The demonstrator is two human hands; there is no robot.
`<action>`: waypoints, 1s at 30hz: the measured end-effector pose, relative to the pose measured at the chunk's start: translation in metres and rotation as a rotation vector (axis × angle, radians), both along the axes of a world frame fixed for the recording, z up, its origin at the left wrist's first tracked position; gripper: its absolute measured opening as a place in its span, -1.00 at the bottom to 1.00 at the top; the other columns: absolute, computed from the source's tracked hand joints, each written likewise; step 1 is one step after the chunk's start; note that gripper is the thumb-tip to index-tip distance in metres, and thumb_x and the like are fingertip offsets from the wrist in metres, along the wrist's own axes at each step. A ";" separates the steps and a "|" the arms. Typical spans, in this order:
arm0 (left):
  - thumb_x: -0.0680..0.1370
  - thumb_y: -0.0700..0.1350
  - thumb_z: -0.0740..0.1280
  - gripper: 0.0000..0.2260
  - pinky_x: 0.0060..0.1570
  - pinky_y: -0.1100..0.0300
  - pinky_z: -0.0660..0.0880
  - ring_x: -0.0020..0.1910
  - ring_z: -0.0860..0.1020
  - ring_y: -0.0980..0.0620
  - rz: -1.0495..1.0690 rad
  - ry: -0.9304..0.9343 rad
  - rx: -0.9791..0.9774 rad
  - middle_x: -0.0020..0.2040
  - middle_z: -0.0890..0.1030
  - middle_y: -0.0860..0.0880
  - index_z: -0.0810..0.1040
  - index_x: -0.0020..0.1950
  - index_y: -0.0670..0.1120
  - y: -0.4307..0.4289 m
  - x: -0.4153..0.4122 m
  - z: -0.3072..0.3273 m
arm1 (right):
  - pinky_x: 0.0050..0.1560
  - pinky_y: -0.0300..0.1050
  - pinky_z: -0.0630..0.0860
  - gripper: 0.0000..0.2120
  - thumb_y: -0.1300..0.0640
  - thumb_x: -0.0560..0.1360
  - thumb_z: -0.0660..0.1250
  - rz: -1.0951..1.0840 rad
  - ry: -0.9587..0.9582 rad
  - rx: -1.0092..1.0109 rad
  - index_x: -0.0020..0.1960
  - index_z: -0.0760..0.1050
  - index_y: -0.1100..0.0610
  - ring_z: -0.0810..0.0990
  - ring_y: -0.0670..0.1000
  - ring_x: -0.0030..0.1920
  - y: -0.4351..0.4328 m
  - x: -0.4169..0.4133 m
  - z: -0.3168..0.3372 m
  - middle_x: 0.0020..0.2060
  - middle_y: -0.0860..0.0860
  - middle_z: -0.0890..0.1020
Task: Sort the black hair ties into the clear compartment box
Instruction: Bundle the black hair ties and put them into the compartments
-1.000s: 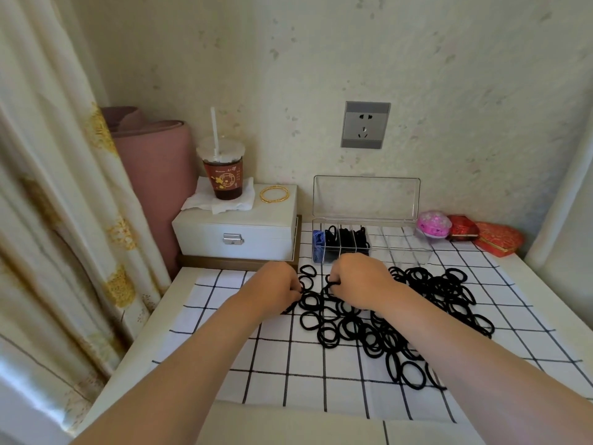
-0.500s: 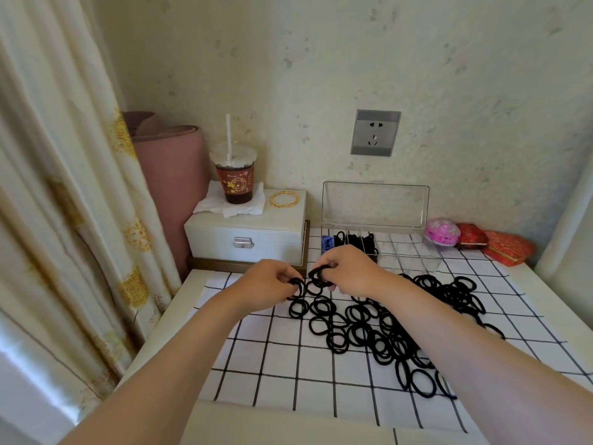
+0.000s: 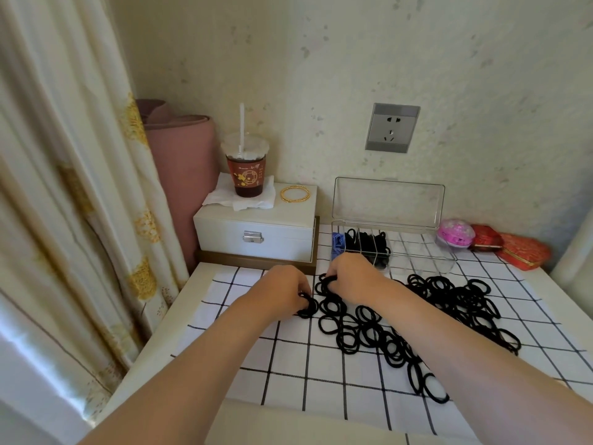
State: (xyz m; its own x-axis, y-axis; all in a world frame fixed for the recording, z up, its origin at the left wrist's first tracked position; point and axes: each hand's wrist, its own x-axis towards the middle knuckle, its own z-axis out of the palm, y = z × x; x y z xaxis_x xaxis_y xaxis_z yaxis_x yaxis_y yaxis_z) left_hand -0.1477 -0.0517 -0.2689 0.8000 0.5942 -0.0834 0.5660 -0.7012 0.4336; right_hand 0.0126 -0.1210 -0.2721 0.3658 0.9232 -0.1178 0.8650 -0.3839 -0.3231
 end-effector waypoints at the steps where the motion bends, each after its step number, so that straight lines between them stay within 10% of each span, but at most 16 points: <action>1: 0.54 -0.14 0.38 -0.81 0.01 0.22 0.53 0.00 0.58 0.04 0.000 0.032 0.020 -0.01 0.60 0.03 0.68 0.13 -0.02 -0.001 0.001 0.001 | -0.04 0.04 0.63 -0.84 0.18 0.47 0.35 0.006 0.014 -0.004 -0.11 0.69 0.22 0.66 0.10 -0.12 -0.003 0.000 0.001 -0.15 0.15 0.71; 13: 0.57 -0.09 0.34 -0.90 -0.09 0.22 0.58 -0.15 0.62 0.08 0.134 -0.182 -0.256 -0.08 0.66 0.02 0.63 0.04 0.04 0.008 -0.007 0.013 | -0.35 -0.17 0.61 -0.84 0.25 0.61 0.25 0.030 0.493 0.001 0.09 0.59 0.11 0.64 -0.07 -0.42 -0.037 0.006 0.043 -0.23 0.11 0.68; 18: 0.60 -0.10 0.31 -0.81 -0.02 0.18 0.60 -0.24 0.59 0.09 0.155 -0.184 -0.391 -0.08 0.66 0.03 0.68 0.14 0.02 0.005 -0.008 0.013 | -0.21 -0.18 0.63 -0.57 0.27 0.57 0.25 0.139 0.209 -0.171 0.41 0.44 0.02 0.64 0.00 -0.26 -0.038 0.001 0.028 0.22 0.10 0.54; 30: 0.58 -0.15 0.34 -0.89 -0.11 0.21 0.65 -0.22 0.65 0.07 0.232 -0.321 -0.488 -0.11 0.66 -0.01 0.61 0.08 -0.03 0.006 -0.005 0.009 | -0.02 -0.27 0.51 -0.80 0.16 0.54 0.36 0.233 0.066 -0.099 0.14 0.63 0.07 0.59 -0.05 0.04 -0.035 -0.004 0.019 0.06 -0.04 0.64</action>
State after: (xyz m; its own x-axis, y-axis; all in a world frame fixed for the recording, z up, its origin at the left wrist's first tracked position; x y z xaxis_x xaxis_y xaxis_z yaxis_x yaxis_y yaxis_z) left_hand -0.1525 -0.0459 -0.2599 0.6853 0.7091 -0.1659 0.4677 -0.2540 0.8466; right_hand 0.0085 -0.1556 -0.2534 0.1328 0.9645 -0.2282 0.9123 -0.2090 -0.3523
